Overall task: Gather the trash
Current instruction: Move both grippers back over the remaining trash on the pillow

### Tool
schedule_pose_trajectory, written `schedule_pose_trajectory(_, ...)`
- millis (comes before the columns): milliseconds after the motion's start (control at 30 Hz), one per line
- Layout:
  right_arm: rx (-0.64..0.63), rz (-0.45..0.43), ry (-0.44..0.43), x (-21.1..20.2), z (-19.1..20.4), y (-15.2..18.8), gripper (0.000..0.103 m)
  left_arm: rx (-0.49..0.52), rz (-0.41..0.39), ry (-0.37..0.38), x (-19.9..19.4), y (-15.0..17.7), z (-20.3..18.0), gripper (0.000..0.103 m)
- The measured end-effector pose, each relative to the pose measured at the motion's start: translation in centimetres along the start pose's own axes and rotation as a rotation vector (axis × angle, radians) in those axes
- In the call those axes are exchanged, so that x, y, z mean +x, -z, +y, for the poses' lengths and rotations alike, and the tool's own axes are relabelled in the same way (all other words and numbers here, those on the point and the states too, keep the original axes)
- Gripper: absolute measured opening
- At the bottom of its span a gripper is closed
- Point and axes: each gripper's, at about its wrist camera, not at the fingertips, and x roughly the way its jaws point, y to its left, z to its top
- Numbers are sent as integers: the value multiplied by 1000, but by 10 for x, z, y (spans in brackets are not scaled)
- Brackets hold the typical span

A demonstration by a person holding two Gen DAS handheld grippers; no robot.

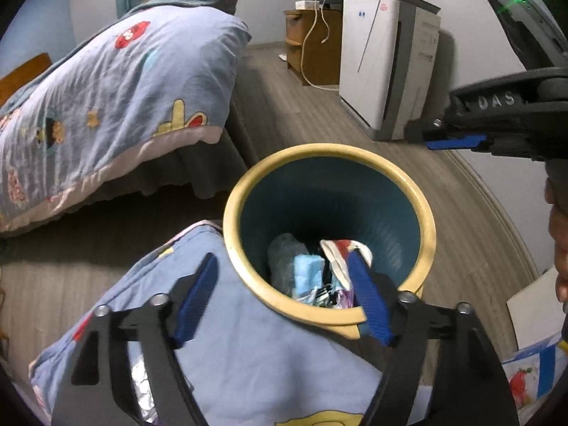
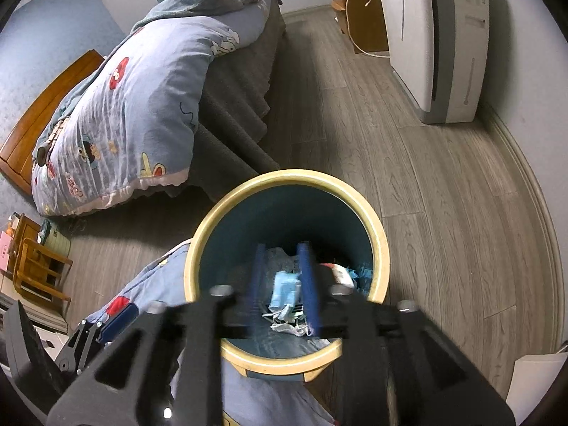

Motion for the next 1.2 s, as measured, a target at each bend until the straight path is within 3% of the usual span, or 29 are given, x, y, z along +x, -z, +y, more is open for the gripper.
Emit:
schedule_pose_trajectory(67, -6, -12, 3, -3, 3, -1, 50, -8, -5, -2, -5, 2, 1, 85)
schedule_pose_trajectory(133, -8, -29, -4, -7, 7, -2, 71, -17, -16, -14, -13, 4, 4, 89)
schedule_pose_trajectory(233, -15, -55, -2, -13, 12, -4, 90, -27, -26, -15, -26, 7, 9, 90)
schedule_pose_trajectory(333, -38, -70, 1, -17, 22, -4, 96, -38, -38, -22, -45, 12, 19, 93)
schedule_pose_trajectory(600, -111, -83, 10, -22, 52, -1, 97, -107, -42, -79, -97, 31, 70, 95)
schedule_pose_trajectory(867, -208, -87, -3, -25, 88, 11, 97, -156, -48, -208, -152, 61, 137, 97)
schedule_pose_trajectory(1000, -251, -71, -13, -21, 110, 23, 97, -192, -39, -262, -167, 88, 164, 97)
schedule_pose_trajectory(1200, -334, 22, -42, 1, 150, 55, 97, -300, 2, -306, -160, 124, 204, 97)
